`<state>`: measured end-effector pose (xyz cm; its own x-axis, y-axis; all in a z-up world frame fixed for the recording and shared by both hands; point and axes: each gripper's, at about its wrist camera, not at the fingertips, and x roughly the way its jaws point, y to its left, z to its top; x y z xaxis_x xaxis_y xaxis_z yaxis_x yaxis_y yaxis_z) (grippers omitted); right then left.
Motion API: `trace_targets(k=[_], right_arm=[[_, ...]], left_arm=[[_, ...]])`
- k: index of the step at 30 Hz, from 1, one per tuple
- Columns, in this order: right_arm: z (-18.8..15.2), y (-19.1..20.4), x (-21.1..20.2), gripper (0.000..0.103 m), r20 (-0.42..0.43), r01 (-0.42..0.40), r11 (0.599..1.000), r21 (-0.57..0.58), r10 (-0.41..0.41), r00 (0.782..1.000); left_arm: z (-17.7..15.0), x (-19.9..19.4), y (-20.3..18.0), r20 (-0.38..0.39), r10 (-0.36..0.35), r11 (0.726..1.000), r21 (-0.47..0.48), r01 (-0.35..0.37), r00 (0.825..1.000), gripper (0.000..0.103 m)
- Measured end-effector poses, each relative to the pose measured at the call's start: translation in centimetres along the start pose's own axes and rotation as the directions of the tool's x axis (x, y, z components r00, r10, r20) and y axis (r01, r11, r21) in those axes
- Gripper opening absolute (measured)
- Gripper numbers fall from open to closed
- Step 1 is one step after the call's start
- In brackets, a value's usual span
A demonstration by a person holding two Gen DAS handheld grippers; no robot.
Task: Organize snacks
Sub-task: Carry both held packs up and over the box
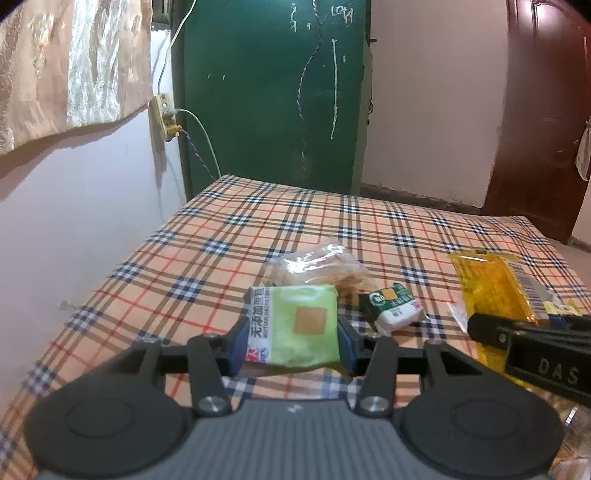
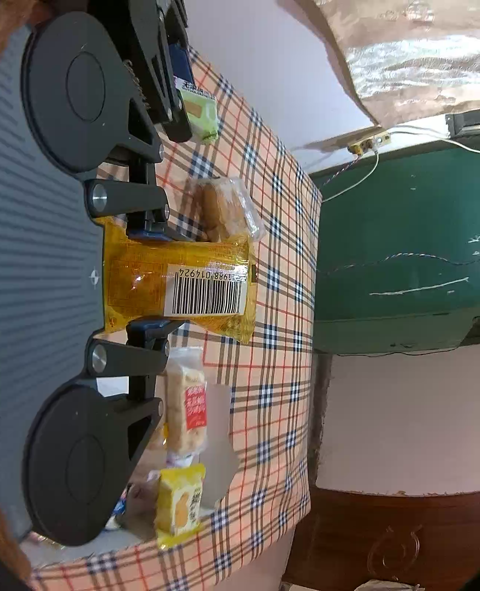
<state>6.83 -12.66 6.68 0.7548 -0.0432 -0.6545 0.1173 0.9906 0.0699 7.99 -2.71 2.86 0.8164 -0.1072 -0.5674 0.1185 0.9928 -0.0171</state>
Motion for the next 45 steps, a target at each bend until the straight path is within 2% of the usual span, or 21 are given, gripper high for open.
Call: trace_targets(k=[7, 15, 29, 45], right_arm=[[-1.5, -0.1, -5.3, 0.045, 0.027, 0.013, 1.000, 0.001, -0.013, 1.000], [-2.5, -0.9, -9.4, 0.045, 0.048, 0.028, 1.000, 0.012, -0.028, 0.998], [-3.8, -3.4, -13.9, 0.045, 0.093, 0.080, 0.996, 0.033, -0.083, 0.992], [-4.7, -6.6, -17.8, 0.045, 0.134, 0.143, 0.986, 0.087, -0.154, 0.979]], left_arm=[[-0.4, -3.2, -0.8, 0.001, 0.011, 1.000, 0.019, -0.011, 1.000, 0.047], [-0.8, -6.1, -1.6, 0.007, -0.003, 1.000, 0.029, 0.003, 1.000, 0.047], [-1.1, -9.1, -4.5, 0.029, -0.064, 0.995, 0.072, 0.062, 0.998, 0.047], [-1.0, -10.7, -7.3, 0.023, -0.151, 0.985, 0.088, 0.149, 0.988, 0.047]])
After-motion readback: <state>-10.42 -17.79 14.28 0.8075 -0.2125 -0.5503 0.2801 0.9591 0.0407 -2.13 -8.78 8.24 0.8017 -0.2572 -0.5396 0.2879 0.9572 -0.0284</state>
